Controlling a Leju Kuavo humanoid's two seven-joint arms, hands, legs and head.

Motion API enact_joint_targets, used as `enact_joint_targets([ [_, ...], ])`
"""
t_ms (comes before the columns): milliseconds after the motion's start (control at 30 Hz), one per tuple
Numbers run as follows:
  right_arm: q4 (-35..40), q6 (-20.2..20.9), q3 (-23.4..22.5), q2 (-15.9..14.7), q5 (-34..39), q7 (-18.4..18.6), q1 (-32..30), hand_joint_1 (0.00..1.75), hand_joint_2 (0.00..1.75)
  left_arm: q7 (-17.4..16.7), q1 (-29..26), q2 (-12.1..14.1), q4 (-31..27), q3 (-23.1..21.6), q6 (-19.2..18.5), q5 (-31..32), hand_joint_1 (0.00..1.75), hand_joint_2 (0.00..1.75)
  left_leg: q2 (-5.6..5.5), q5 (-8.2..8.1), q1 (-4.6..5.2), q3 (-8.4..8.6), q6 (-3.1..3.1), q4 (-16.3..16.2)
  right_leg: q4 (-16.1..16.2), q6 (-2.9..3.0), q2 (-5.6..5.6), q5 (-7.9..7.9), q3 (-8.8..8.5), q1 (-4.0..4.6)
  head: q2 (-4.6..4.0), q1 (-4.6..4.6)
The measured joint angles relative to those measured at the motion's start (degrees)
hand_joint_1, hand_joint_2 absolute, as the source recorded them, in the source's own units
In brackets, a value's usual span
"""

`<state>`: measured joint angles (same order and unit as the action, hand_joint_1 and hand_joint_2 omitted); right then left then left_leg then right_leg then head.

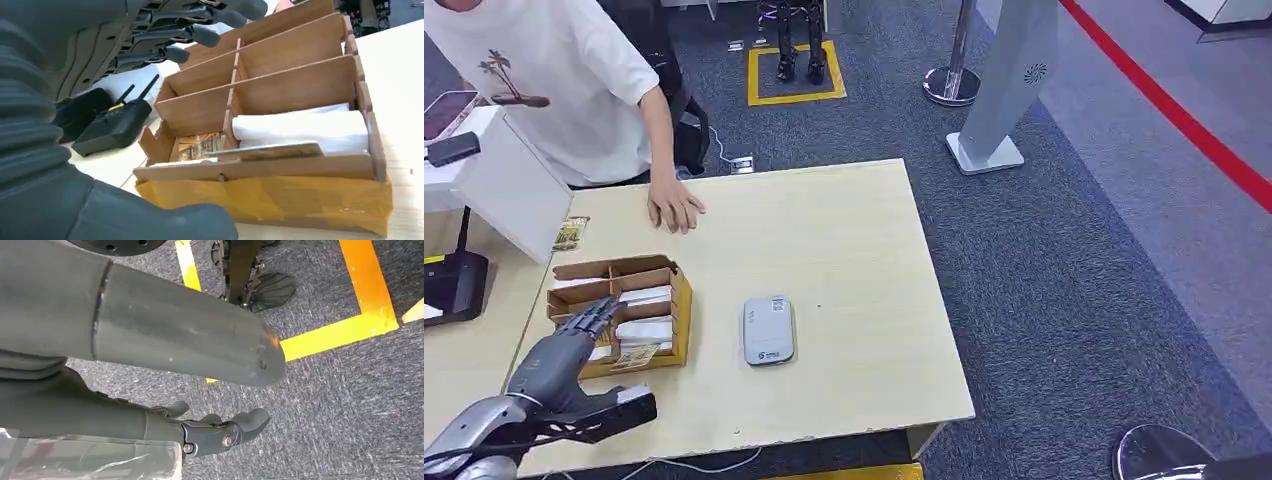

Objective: Pass the card to the sensor for recognition and then transmit it.

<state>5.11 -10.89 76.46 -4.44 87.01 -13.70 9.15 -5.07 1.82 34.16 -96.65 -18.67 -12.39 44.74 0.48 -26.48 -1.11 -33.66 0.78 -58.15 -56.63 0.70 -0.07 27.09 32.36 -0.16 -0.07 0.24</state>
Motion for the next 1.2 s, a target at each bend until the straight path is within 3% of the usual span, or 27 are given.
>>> enact_joint_targets([
  [1200, 0.1, 0.2, 1.1, 0.0, 0.0, 0.7, 0.7, 0.0, 0.0, -1.0, -0.9, -1.9, 3.4, -0.9, 2.1, -0.3, 0.0, 1.75, 0.0, 0.0, 0.0, 0.0, 0.0, 0.0, 0.0, 0.0, 0.0, 0.0, 0.0, 0.0, 0.0, 0.0],
])
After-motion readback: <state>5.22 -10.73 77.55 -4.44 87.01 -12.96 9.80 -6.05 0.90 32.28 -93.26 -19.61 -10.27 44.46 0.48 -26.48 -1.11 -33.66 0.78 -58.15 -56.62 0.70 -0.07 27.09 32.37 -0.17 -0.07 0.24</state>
